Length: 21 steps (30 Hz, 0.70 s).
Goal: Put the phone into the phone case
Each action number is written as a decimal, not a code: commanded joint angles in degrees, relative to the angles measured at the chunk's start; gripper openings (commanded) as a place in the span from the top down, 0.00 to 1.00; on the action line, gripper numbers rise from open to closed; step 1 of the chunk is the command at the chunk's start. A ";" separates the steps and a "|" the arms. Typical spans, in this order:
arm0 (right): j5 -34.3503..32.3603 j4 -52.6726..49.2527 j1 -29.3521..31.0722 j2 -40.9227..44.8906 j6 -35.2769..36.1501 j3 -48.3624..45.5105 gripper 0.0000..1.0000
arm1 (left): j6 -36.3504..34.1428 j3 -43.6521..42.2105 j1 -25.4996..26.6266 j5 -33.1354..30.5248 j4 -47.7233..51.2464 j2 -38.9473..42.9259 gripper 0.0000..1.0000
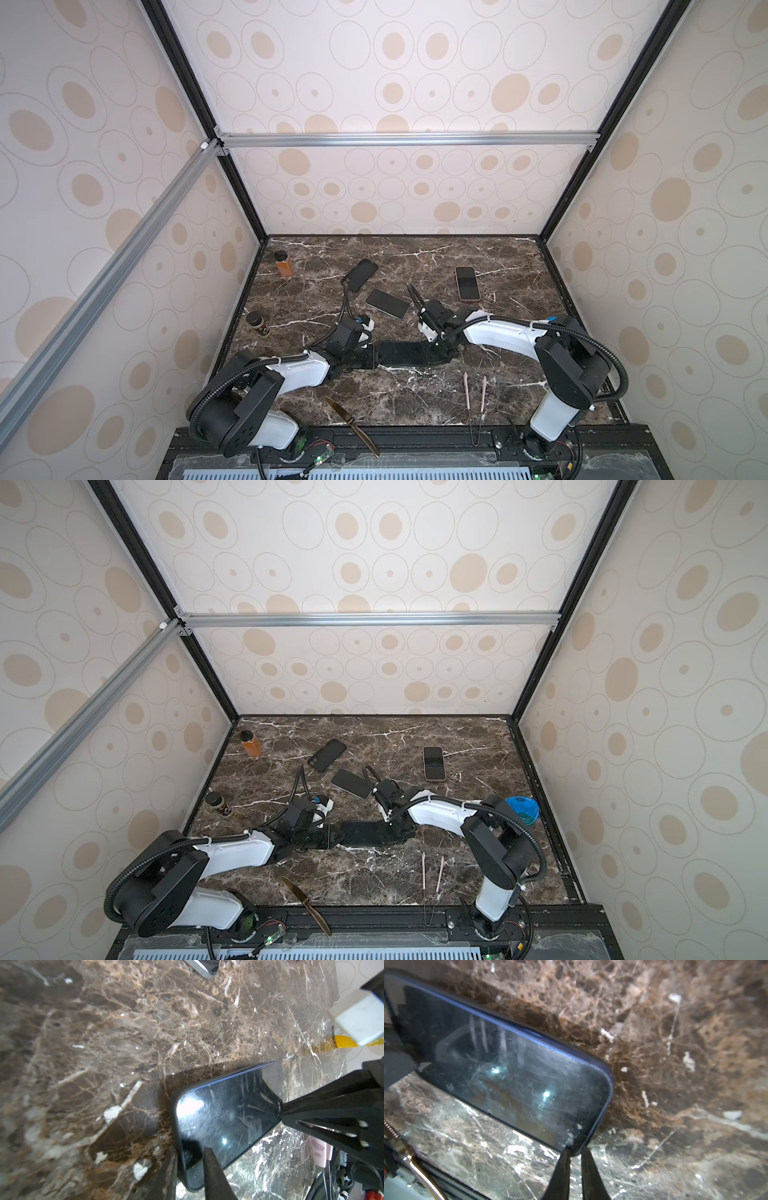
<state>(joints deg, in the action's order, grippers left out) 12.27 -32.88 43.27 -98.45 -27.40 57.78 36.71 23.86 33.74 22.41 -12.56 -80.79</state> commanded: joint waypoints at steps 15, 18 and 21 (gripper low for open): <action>5.21 2.85 -5.75 4.42 2.87 -3.38 0.80 | -0.01 0.33 -0.29 -2.45 7.99 2.13 0.77; 5.87 3.99 -6.05 4.21 2.96 -3.38 0.81 | -0.42 1.16 -0.63 -2.70 8.59 2.26 0.75; 5.93 4.45 -6.15 3.50 2.96 -3.03 0.81 | -0.84 1.97 -1.07 -2.52 8.67 1.83 0.73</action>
<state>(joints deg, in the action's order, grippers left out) 17.43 -28.84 37.47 -95.24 -25.04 55.16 36.64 24.43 33.12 21.43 -7.86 -78.70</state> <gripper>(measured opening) 0.187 0.266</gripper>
